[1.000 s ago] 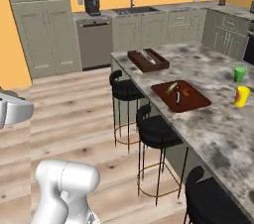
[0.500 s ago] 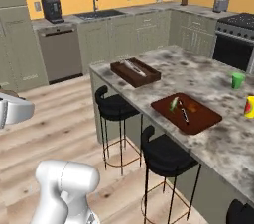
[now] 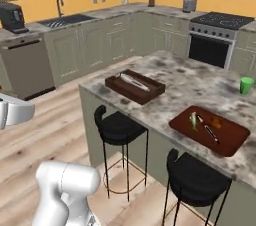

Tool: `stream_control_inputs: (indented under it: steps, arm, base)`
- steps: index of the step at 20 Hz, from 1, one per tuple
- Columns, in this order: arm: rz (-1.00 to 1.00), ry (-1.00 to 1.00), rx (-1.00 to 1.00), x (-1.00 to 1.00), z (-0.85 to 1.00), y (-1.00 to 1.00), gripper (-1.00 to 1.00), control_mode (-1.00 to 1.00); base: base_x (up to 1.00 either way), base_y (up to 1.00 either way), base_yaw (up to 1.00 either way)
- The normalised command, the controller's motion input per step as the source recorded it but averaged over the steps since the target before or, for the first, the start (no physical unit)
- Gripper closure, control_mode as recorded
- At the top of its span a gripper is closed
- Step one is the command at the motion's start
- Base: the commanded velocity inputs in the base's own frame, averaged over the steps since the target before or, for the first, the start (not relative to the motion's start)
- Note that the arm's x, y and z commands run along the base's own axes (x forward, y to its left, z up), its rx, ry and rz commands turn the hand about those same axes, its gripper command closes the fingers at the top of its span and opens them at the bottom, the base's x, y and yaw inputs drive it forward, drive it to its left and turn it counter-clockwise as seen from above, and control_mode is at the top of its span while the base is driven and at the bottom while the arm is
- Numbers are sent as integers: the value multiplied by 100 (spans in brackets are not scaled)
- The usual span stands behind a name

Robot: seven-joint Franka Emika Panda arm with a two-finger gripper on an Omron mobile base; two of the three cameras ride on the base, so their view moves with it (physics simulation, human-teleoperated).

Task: Gather the garlic and mushroom from the fridge and place them on a tray on the dining counter. Then gather the chicken drumstick and fish from the fridge and place them on the other tray.

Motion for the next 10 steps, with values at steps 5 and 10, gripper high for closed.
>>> stream_control_inputs:
  steps: [5,10]
  arm:
    - [0,0,0,0,0,0,100,100]
    - [0,0,0,0,0,0,100,100]
  base:
    - [79,79,-40]
    - [69,53,-36]
